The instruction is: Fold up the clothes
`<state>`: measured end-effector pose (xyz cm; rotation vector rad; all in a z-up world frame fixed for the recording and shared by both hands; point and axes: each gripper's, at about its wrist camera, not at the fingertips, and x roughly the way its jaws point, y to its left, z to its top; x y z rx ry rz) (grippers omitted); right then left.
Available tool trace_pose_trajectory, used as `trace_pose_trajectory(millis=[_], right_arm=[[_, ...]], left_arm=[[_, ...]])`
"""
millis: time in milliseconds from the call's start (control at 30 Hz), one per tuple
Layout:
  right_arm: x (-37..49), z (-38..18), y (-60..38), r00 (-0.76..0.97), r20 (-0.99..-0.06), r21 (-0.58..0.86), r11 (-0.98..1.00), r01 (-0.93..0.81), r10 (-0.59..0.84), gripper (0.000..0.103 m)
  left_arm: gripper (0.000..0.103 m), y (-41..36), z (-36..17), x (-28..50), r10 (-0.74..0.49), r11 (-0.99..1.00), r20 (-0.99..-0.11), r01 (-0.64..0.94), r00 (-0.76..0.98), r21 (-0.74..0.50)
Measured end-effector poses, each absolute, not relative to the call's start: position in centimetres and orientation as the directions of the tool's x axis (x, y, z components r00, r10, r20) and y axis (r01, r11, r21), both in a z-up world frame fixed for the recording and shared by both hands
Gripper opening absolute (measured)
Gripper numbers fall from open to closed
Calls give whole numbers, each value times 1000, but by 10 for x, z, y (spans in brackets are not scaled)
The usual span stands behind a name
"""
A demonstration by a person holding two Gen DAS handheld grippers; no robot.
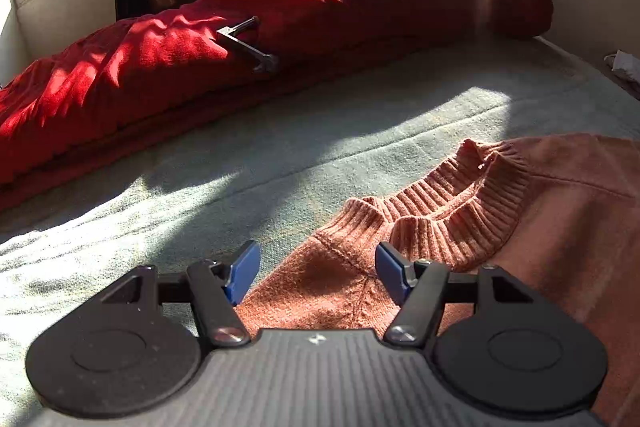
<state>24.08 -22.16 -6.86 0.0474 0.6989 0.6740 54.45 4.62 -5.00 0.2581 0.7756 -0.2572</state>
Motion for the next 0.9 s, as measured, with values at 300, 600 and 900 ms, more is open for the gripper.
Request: trace_pose_trajectory(millis=[300,600,900], right_arm=[[240,-71,-224,559,-571,272,781,-562,601,103],[240,-71,-223,564,-573,263,785,-561,595,103],[237,-64,-226,571,-565,273,788,-552,596,103]], left_arm=[[35,45,-70,550,-229,922,-743,385,629,42],[26,34,-62,551,-65,964,-716,229,695,135],[55,16,-18,518,-105,968,-705,236,702,90]])
